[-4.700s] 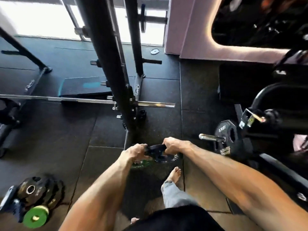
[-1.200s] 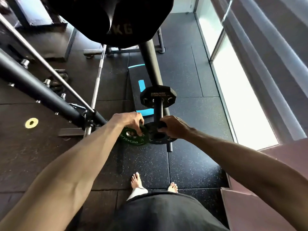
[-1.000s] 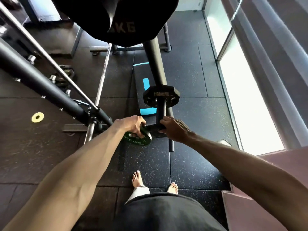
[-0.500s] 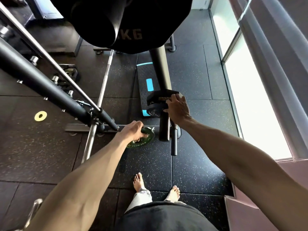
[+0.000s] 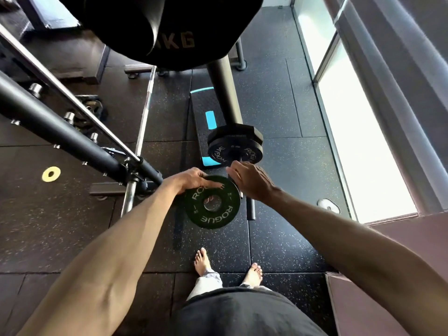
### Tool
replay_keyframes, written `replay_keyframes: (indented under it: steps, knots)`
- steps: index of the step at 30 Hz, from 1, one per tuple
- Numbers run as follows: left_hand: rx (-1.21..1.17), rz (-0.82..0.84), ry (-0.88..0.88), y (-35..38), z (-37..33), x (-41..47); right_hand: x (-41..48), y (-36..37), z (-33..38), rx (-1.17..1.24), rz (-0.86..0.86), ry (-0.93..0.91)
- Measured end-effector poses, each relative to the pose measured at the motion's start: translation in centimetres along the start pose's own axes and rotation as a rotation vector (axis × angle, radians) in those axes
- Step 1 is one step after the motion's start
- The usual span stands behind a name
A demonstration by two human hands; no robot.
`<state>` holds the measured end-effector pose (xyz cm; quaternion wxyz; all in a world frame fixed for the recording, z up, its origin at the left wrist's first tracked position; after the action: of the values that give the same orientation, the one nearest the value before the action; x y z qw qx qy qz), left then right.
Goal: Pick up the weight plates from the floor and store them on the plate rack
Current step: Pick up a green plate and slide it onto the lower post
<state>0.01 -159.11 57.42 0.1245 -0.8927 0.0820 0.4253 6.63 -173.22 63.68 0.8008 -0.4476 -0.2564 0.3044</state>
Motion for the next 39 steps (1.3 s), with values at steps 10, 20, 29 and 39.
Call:
replay_keyframes:
  steps: [10,20,29,39]
  knots:
    - [-0.014,0.034,0.170,2.3,-4.6,1.0,-6.2,2.5,-5.4,0.101,0.194,0.287]
    - [0.479,-0.073,0.284,3.7,-4.7,1.0,-7.6,3.1,-5.4,-0.198,0.162,0.148]
    - [0.668,-0.566,0.361,0.6,-7.1,0.2,-2.4,0.7,-6.7,-0.388,-0.033,0.185]
    - [-0.124,-0.594,0.040,-2.1,-2.4,5.7,-1.3,3.7,-13.5,0.196,0.056,0.836]
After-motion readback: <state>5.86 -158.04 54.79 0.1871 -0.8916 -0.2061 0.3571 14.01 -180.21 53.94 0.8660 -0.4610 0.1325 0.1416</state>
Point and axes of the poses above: each hand's wrist, its own x-axis towards the middle knuckle, its own y-axis out of the palm, z = x × y, the point moved 10 cm from there along x, towards the middle knuckle, and after that the axes turned 10 degrees about -x, right-handed, at the moved point
